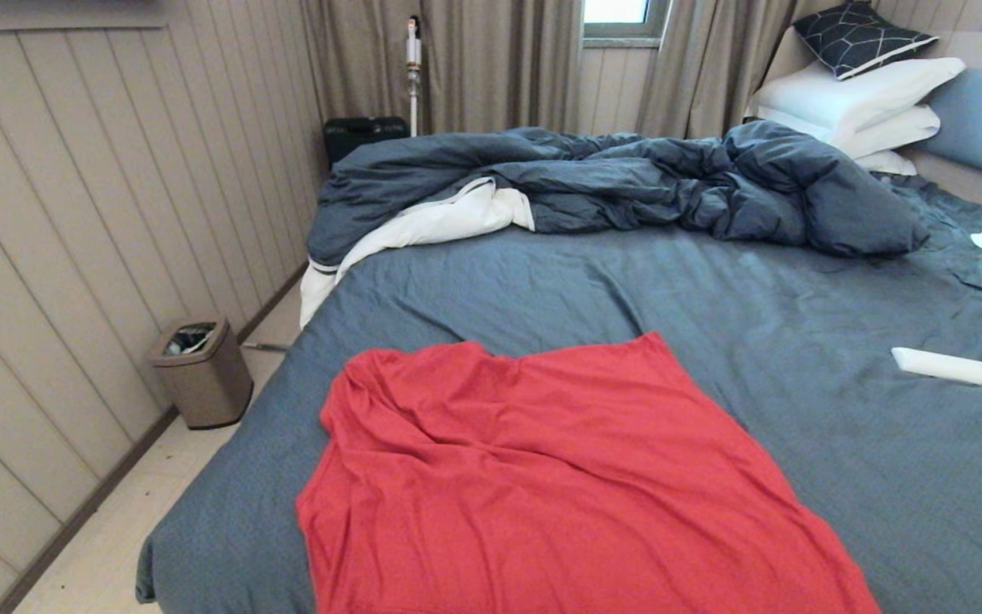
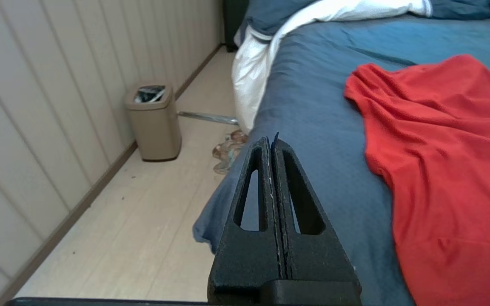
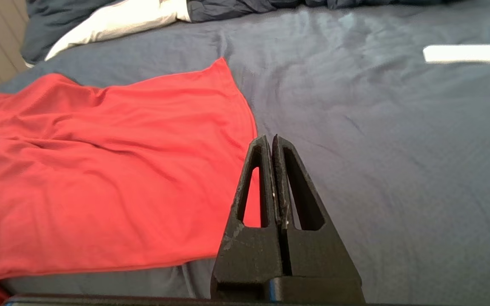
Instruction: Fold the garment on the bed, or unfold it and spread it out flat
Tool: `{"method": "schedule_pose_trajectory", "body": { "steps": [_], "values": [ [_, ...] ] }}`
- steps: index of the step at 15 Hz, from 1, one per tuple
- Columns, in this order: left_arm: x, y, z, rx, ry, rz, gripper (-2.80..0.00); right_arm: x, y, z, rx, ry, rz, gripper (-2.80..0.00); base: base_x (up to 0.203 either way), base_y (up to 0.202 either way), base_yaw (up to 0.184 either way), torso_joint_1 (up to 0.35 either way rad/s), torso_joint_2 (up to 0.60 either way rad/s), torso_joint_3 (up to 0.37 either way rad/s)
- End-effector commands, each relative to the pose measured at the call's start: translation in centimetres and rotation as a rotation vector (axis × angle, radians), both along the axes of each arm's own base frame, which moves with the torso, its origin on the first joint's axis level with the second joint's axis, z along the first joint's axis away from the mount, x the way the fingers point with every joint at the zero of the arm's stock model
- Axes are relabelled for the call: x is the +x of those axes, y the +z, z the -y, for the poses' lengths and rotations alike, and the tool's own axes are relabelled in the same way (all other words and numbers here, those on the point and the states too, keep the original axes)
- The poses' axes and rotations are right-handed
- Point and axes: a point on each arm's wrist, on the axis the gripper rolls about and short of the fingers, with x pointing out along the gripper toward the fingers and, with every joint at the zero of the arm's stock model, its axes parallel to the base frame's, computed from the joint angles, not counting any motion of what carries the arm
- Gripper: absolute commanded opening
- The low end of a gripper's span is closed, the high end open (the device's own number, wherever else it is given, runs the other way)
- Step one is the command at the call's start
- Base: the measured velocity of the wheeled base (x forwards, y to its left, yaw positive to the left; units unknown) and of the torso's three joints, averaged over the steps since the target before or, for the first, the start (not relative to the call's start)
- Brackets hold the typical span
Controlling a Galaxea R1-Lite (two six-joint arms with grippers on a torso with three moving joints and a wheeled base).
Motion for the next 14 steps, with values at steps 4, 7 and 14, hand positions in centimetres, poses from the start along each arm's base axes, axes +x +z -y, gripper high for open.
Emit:
{"method": "schedule_pose_trajectory", "body": {
  "steps": [4, 7, 14],
  "values": [
    [0.03, 0.05, 0.0, 0.016, -0.001, -0.001, -2.8, 0.03, 0.03, 0.0, 0.011, 0.004, -0.002, -2.8, 0.0, 0.0, 0.0, 0.0, 0.0, 0.0],
    [0.03, 0.05, 0.0, -0.001, -0.001, 0.0, -2.8, 0.03, 0.03, 0.0, 0.023, 0.006, 0.0, -2.8, 0.0, 0.0, 0.0, 0.0, 0.0, 0.0],
    [0.03, 0.06, -0.01, -0.015, 0.002, 0.003, -2.8, 0.03, 0.06, 0.01, 0.138, 0.016, 0.01, -2.8, 0.0, 0.0, 0.0, 0.0, 0.0, 0.0]
  ]
}}
